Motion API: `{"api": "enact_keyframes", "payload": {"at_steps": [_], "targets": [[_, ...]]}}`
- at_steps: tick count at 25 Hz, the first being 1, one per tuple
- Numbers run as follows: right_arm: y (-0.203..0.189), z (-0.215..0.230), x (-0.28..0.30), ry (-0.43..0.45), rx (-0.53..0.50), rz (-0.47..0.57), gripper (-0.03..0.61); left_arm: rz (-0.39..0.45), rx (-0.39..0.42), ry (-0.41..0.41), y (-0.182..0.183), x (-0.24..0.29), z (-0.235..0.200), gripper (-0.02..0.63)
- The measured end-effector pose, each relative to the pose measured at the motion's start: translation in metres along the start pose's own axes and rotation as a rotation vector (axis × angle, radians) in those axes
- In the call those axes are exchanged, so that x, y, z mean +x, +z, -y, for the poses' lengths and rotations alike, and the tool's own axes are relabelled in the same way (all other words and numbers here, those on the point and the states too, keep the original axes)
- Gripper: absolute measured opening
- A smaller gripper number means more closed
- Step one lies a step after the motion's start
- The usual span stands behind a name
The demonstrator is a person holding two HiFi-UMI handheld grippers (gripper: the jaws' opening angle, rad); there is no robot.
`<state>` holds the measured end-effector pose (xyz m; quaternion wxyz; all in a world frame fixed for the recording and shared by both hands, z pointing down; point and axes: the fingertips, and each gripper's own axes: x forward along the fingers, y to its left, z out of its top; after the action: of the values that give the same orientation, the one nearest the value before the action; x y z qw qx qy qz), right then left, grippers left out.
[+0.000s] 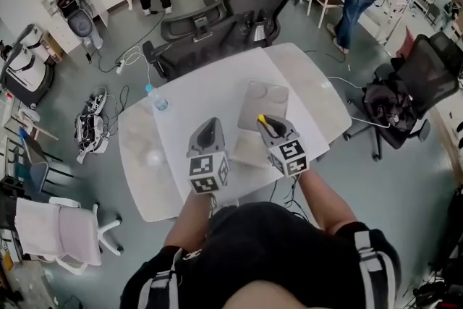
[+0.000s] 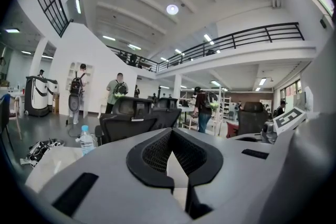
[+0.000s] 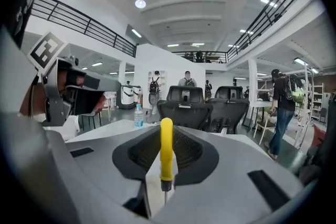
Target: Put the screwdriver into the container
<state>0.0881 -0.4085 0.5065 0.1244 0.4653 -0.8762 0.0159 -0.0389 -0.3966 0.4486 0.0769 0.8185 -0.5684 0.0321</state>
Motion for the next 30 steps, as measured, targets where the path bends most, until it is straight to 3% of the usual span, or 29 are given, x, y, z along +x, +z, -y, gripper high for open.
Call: {"api": "enact_keyframes", "payload": {"at_steps": [16,30], "targets": [[-0.112,-0.035,0.049,0.173,-0.066,-0.316,0.066,-0.038,0.011,0.045,-0.015,-0.012,-0.029,0.003],[-0.181,-0.040,0.081,0.213,-0.087,-0.554,0.066,-0.065,0.022,0.084,-0.019,-0.023,-0.048,0.003]]}}
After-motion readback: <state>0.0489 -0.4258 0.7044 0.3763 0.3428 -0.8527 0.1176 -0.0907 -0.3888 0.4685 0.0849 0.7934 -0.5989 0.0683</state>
